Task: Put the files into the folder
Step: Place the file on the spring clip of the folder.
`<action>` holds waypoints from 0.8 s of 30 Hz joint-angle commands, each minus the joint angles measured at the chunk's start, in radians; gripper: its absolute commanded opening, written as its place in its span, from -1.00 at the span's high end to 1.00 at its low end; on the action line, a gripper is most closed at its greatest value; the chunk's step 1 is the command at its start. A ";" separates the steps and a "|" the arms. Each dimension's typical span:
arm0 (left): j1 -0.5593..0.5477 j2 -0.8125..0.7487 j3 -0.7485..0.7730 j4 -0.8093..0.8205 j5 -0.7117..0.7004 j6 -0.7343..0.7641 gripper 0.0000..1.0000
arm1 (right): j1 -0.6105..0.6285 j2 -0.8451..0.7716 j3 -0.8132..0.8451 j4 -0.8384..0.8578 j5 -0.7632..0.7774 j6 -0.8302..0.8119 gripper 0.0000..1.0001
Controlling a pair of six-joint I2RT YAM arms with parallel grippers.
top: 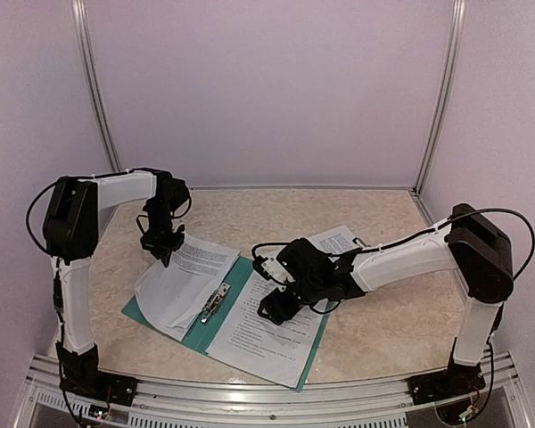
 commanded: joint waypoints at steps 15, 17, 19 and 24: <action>-0.091 0.019 -0.005 0.034 0.128 0.008 1.00 | 0.015 -0.021 -0.010 -0.039 0.058 -0.001 -0.48; -0.105 0.020 -0.016 0.039 0.146 0.004 1.00 | 0.015 -0.025 -0.010 -0.045 0.058 -0.003 -0.48; -0.117 0.021 -0.022 0.046 0.174 -0.014 1.00 | 0.015 -0.031 -0.010 -0.053 0.087 -0.004 -0.49; -0.120 0.020 -0.032 0.064 0.213 -0.098 1.00 | 0.015 -0.056 -0.004 -0.106 0.130 -0.006 -0.49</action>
